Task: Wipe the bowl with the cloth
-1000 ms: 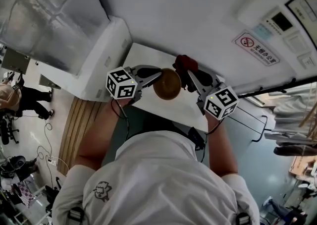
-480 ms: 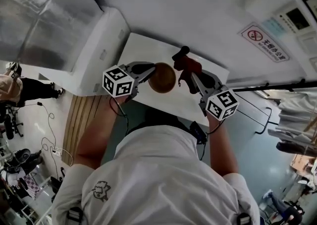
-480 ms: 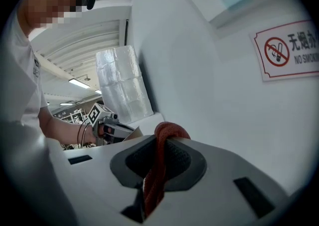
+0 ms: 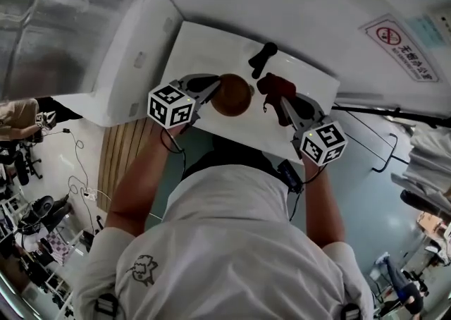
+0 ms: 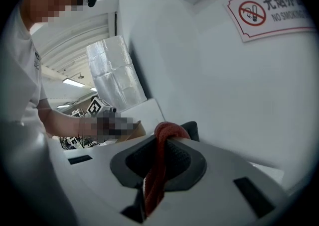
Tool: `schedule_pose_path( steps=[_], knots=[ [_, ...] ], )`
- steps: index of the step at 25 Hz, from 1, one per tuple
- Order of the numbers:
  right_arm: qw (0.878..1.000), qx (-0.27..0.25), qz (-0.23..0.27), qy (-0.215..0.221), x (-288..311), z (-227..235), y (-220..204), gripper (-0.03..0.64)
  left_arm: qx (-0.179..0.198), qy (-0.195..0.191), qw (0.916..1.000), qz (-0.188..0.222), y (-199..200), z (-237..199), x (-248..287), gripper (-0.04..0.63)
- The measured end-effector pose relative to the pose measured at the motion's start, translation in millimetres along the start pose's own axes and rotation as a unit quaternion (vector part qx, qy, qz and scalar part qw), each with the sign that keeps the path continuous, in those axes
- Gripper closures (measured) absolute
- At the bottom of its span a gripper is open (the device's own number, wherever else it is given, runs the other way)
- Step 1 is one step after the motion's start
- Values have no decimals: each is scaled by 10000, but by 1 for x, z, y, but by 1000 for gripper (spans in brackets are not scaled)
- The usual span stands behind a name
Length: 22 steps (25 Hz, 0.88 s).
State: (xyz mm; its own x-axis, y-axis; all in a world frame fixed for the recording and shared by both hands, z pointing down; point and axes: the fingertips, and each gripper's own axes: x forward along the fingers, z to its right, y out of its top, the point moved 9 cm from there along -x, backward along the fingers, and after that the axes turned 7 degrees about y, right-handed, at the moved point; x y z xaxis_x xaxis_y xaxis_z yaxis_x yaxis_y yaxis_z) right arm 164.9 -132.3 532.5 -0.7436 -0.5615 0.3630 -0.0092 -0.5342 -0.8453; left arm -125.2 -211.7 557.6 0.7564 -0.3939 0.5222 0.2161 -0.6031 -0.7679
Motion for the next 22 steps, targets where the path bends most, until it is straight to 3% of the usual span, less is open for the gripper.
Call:
schedule_pose_path(
  steps=[8,16,22],
  knots=[
    [9996,121,-241,47,9,26,-35,569,-95,209,9989,-414,-36,-13,29,571],
    [9986,239,-479,41,22,54,-68,569,-395,621,9962,-475,-67,-34,60,571],
    [9971,349,-671,12,38,66,-85,569,-222,835,9945,-593,-81,-49,84,571]
  ],
)
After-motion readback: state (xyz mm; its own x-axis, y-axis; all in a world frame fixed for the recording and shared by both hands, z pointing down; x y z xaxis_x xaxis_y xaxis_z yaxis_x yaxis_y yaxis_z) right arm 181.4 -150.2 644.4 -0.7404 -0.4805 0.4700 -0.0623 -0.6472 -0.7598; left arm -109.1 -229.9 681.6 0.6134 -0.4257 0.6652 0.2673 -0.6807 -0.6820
